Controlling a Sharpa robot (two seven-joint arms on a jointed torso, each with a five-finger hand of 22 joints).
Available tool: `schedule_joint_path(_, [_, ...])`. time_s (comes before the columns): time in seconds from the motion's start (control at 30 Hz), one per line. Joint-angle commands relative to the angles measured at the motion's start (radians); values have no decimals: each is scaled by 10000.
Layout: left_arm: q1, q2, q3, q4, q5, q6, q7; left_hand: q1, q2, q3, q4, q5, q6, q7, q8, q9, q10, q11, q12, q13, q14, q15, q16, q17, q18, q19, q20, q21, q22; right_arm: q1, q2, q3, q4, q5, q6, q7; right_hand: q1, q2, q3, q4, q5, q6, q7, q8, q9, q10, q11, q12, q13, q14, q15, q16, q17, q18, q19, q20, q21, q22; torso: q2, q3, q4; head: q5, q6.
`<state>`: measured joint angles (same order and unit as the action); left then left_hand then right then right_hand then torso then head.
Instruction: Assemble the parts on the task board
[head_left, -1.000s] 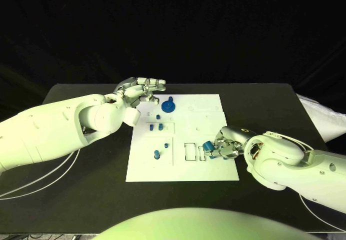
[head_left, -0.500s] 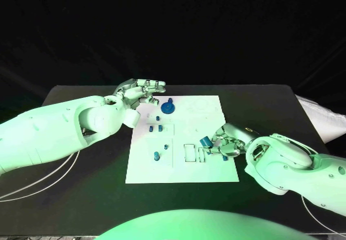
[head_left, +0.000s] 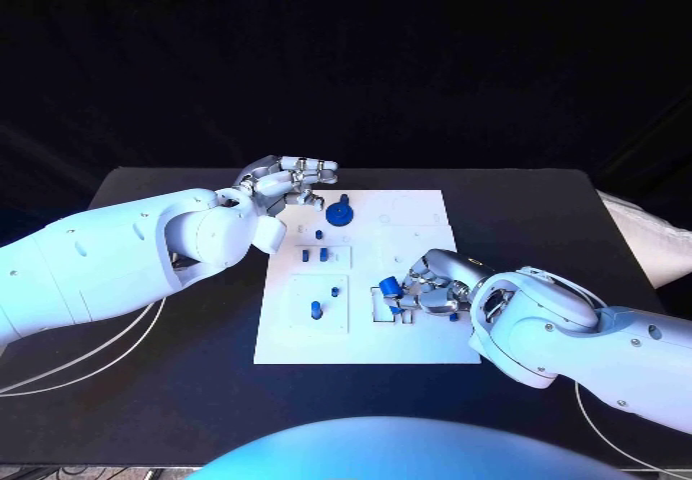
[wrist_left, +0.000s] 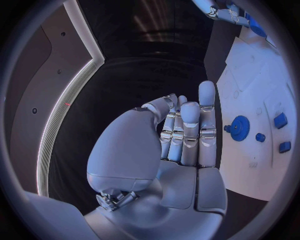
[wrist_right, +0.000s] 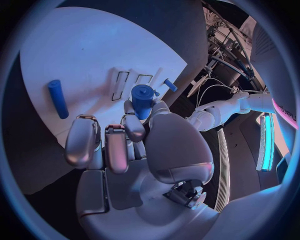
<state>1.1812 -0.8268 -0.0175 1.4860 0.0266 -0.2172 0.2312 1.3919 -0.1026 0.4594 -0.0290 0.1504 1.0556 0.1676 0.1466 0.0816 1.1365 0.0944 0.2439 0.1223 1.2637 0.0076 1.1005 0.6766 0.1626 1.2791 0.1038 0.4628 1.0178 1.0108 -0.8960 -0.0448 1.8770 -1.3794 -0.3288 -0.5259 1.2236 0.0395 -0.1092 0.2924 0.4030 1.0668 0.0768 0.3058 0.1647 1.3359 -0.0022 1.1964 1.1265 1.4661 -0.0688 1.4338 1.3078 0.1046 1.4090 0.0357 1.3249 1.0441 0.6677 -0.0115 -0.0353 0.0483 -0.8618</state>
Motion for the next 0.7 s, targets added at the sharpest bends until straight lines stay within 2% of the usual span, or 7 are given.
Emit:
schedule_joint_path(0.03, [0, 8, 6, 3, -32, 165, 65, -68, 16, -38, -34, 50, -67, 24, 37, -10, -81, -17, 56, 11, -34, -9, -51, -10, 178, -64, -13, -52, -10, -13, 116, 0, -91, 202, 680, -126, -271, -45, -137, -12, -64, 144, -67, 55, 162, 29, -46, -73, 10, 612, -76, 7, 80, -107, 0, -52, 43, 0, 1, -4, 14, 18, -9])
schedule_joint_path(0.27, [0, 39, 6, 14, -26, 161, 66, -94, 14, -42, -32, 53, -95, 29, 40, -17, -112, -12, 71, 11, -43, -6, -49, -24, 178, -69, -9, -59, -14, -19, 264, -1, -189, 61, 780, -250, -655, 40, -458, -14, -382, 185, -110, 109, 329, 77, -81, -97, 90, 608, -106, -8, 62, -103, -9, -79, 24, -22, 2, -1, -12, 78, -29])
schedule_joint_path(0.4, [-1, 35, 6, 12, -25, 160, 63, -94, 14, -42, -32, 53, -95, 29, 40, -17, -112, -12, 71, 11, -43, -6, -49, -24, 178, -69, -9, -59, -14, -20, 290, -1, -215, -48, 761, -300, -921, 107, -751, -14, -938, 178, -128, 142, 474, 106, -92, -126, 159, 604, -122, -27, 37, -104, -6, -94, 19, -17, -2, 11, -27, 81, -29])
schedule_joint_path(0.53, [-1, 21, 6, 3, -25, 153, 64, -99, 15, -42, -30, 53, -98, 31, 40, -17, -116, -11, 72, 11, -43, -5, -47, -24, 178, -69, -8, -60, -14, -20, 294, -1, -226, -174, 482, -340, -1561, -52, -1277, 1, -1734, 114, -115, 151, 608, -59, -74, -454, -73, 551, -107, -181, -202, -94, -45, -89, -37, -90, -6, 12, -12, 75, -18])
schedule_joint_path(0.6, [-1, 17, 6, 0, -24, 151, 63, -134, 22, -48, -13, 51, -115, 37, 43, -21, -138, -4, 83, 12, -43, 1, -37, -21, 177, -71, -3, -66, -18, -20, 295, -1, -231, -291, 324, -372, -1959, -208, -1482, 10, -2243, 7, -78, 113, 651, -297, -43, -861, -434, 521, -81, -266, -321, -84, -79, -82, -82, -153, -6, 9, -7, 72, -12])
schedule_joint_path(0.7, [-1, 14, 6, -1, -24, 153, 62, -152, 27, -52, -2, 50, -121, 38, 46, -23, -147, -2, 89, 12, -46, 4, -37, -28, 176, -71, 0, -69, -20, -20, 288, -1, -238, -502, 164, -456, -2417, -449, -1487, 21, -2746, -106, -32, 77, 709, -533, -5, -1287, -792, 488, -50, -364, -443, -71, -128, -58, -144, -238, -8, 5, -6, 76, 4])
